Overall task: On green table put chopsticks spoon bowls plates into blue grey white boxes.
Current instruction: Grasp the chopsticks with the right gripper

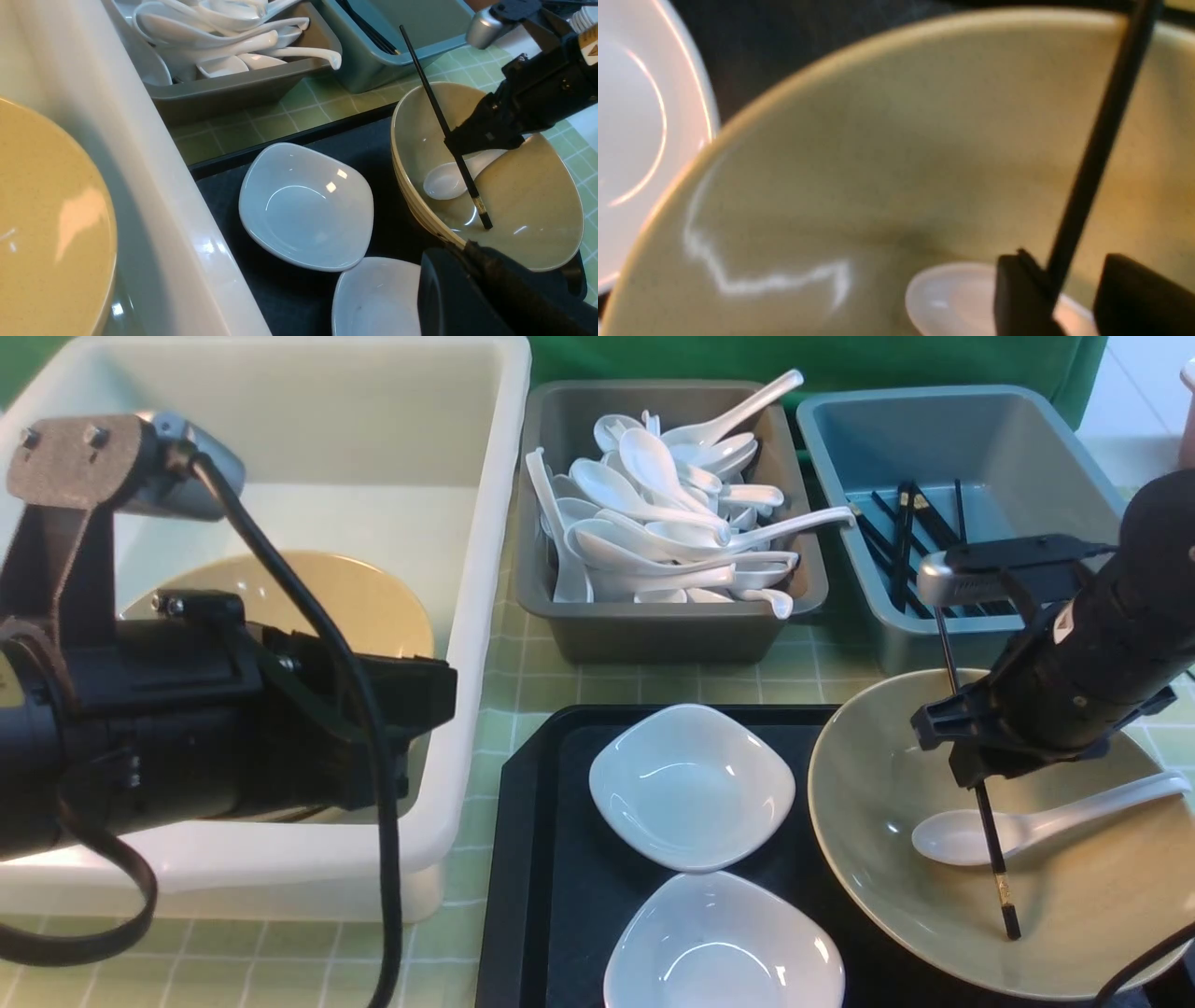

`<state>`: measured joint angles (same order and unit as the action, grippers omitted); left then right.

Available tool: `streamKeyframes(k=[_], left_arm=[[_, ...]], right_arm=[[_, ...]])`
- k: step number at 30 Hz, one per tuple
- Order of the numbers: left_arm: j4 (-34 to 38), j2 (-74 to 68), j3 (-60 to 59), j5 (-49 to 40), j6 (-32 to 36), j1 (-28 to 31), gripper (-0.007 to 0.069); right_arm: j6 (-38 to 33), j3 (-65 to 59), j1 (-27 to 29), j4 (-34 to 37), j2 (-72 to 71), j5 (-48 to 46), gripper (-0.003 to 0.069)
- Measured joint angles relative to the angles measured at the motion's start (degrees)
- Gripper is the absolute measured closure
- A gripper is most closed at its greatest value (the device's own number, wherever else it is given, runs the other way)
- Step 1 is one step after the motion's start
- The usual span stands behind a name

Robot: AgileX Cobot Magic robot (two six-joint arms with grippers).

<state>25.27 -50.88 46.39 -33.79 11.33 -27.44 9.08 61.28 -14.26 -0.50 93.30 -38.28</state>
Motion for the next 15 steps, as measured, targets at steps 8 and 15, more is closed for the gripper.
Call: streamKeyframes(k=[8, 15], left_arm=[[0.0, 0.0, 0.0, -1.22, 0.0, 0.0, 0.0626], [0.0, 0.0, 0.0, -2.4, -0.06, 0.0, 0.0626]], right_arm=[[0.15, -0.11, 0.04, 0.0, 0.8, 1.19, 0.0596], [1.2, 0.09, 0.1, 0.0, -0.71, 0.69, 0.0599]])
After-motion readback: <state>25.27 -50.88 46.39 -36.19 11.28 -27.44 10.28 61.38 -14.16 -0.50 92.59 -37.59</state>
